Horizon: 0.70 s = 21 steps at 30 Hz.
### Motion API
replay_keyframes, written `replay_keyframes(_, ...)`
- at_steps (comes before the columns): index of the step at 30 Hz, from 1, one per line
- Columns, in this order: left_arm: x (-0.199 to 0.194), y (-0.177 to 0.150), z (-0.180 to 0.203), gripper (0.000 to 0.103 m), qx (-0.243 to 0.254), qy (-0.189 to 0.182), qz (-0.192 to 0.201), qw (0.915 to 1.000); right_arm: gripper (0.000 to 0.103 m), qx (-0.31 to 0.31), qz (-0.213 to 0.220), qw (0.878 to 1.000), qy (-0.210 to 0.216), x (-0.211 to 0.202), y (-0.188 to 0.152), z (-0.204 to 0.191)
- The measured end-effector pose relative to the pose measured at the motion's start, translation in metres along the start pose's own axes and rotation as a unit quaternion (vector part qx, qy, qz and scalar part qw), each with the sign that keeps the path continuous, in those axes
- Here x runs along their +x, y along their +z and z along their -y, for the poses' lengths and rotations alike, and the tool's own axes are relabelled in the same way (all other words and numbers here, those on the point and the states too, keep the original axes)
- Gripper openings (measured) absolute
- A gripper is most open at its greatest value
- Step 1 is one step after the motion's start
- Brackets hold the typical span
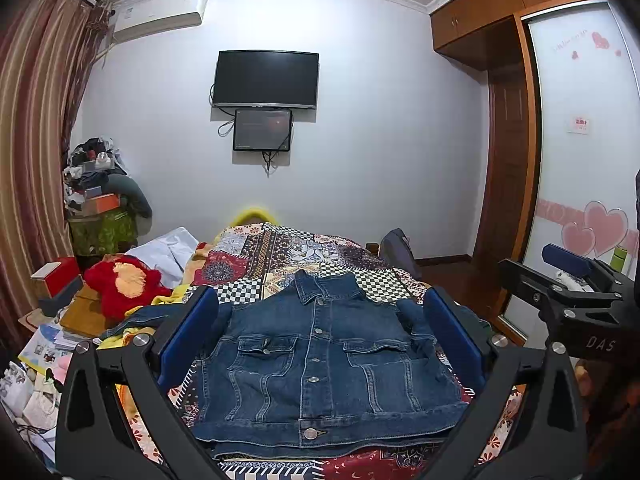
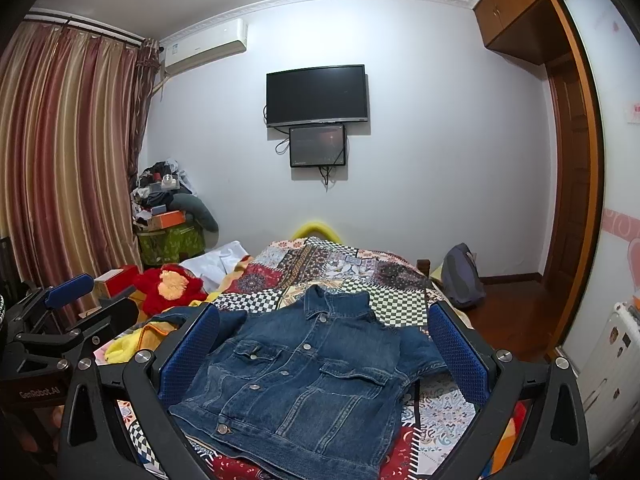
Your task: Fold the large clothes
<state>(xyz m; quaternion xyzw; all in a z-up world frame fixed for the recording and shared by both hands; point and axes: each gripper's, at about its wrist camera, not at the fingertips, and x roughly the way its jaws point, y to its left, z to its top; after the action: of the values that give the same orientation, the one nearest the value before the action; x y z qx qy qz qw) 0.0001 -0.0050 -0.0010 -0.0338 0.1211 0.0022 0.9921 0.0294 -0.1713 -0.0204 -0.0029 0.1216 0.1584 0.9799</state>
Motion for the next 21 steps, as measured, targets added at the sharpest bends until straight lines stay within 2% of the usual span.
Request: replay_keyframes(21, 0.0084, -0.002, -0.0042, 0.103, -0.002, 0.002, -0.014, 0.9999, 0.103, 0.008, -0.013, 1.0, 0.003, 0.0095, -0.0063, 0.0018)
